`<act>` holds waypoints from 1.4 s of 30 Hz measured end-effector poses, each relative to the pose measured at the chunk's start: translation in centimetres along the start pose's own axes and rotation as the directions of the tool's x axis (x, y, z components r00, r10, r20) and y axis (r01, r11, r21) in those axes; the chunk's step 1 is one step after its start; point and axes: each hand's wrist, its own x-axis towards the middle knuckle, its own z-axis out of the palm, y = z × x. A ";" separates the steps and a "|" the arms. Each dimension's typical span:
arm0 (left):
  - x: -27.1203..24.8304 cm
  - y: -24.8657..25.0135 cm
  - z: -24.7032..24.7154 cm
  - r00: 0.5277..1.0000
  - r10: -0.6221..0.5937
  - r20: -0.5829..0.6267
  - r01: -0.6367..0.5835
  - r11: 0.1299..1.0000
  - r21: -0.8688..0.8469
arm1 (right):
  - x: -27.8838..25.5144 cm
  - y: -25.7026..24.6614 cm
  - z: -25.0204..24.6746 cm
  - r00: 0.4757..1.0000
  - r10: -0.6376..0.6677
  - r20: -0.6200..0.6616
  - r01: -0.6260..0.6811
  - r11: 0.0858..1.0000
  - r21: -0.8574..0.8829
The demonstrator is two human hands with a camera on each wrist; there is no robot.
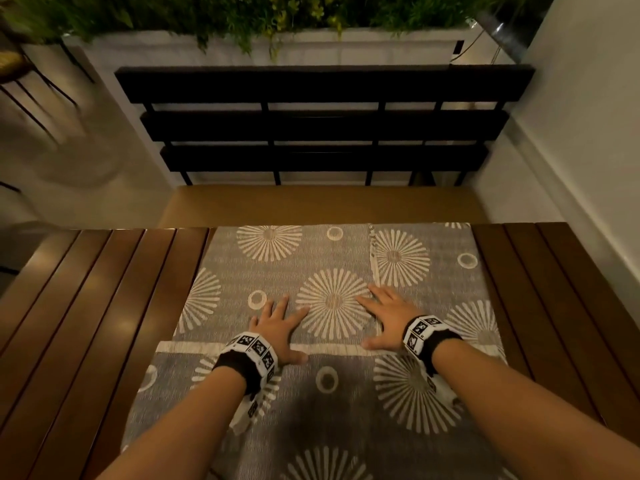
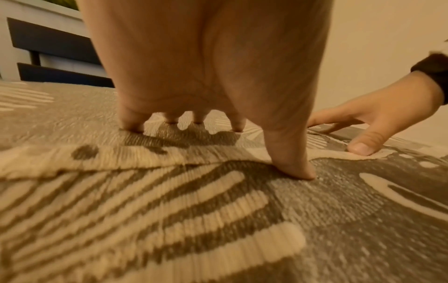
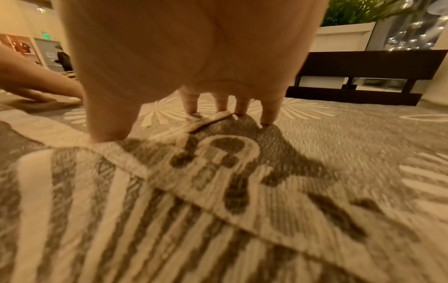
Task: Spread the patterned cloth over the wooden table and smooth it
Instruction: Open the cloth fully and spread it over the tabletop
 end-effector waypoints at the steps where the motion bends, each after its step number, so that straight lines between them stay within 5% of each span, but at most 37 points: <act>1: -0.2 0.1 0.1 1.000 0.000 0.009 0.000 1.000 0.000 | -0.2 0.1 0.3 1.000 -0.005 0.005 0.005 1.000 0.001; 10: -2.9 0.4 1.8 0.999 0.006 -0.038 -0.007 1.000 -0.019 | -2.7 -2.3 1.7 0.998 0.069 -0.011 -0.069 0.996 -0.052; 14: -3.9 0.2 2.9 0.975 0.077 -0.208 -0.070 0.997 0.043 | -4.8 -2.7 3.0 0.975 0.123 -0.183 -0.135 0.989 -0.053; 16: -4.6 0.3 3.8 0.955 0.129 -0.266 -0.109 0.990 0.089 | -6.2 -2.6 4.5 0.980 0.103 -0.169 -0.113 0.992 -0.051; 24: -6.7 2.0 4.5 0.990 0.134 -0.041 -0.127 0.982 0.138 | -9.5 -3.9 7.2 0.990 0.135 -0.037 -0.135 0.991 0.007; 29: -9.3 3.7 4.3 0.992 0.114 -0.061 -0.099 0.971 0.216 | -10.9 -5.8 8.0 0.996 0.075 -0.042 -0.080 0.987 -0.139; 35: -14.1 4.8 6.6 1.000 0.014 0.027 -0.012 0.998 -0.065 | -15.2 -7.4 8.9 0.997 0.030 0.069 -0.022 0.993 -0.115; 42: -21.5 6.2 12.8 0.980 0.117 0.164 -0.098 0.988 -0.116 | -22.3 -11.4 15.1 0.981 -0.018 0.191 0.027 0.999 -0.041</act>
